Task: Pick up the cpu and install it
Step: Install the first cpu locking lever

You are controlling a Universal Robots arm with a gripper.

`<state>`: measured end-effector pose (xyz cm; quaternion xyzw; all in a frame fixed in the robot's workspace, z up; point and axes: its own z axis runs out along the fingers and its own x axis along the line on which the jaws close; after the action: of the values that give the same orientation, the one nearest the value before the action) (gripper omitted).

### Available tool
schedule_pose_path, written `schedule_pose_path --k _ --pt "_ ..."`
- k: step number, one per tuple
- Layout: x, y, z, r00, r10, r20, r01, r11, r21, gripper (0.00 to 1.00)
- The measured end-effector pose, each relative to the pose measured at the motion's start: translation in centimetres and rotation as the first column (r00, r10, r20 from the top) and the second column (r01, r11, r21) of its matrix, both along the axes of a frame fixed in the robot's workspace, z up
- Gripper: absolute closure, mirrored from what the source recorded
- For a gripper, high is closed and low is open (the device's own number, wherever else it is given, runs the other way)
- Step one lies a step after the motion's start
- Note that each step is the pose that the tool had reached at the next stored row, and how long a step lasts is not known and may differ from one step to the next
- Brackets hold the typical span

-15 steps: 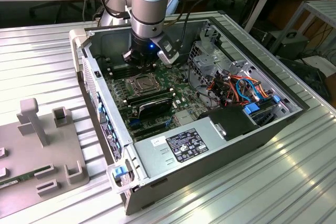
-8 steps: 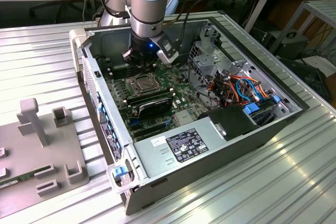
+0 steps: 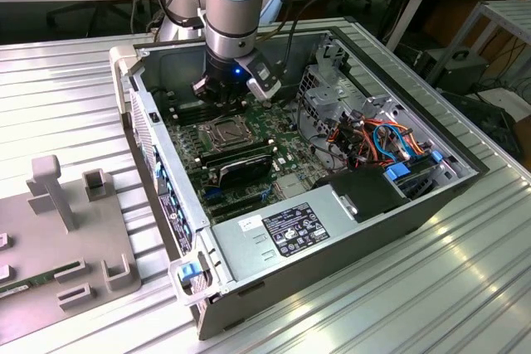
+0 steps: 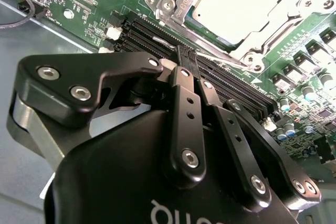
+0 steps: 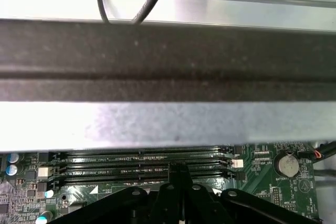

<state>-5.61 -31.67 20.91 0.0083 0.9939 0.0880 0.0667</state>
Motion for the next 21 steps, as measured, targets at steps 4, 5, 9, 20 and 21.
schedule_pose_path --k 4,5,9,20,21 --pt "0.0 0.02 -0.11 1.0 0.0 -0.0001 0.0 1.0 -0.0004 0.89" --pt "0.01 0.02 -0.14 1.0 0.0 -0.0001 0.0 1.0 -0.0005 0.89" --pt "0.18 0.02 -0.25 1.0 0.0 -0.0001 0.0 1.0 -0.0012 0.89" --pt "0.56 -0.03 -0.57 1.0 0.0 0.0 0.0 1.0 -0.0021 0.89" --pt "0.57 -0.07 -0.58 1.0 0.0 0.0001 0.0 1.0 -0.0021 0.89"
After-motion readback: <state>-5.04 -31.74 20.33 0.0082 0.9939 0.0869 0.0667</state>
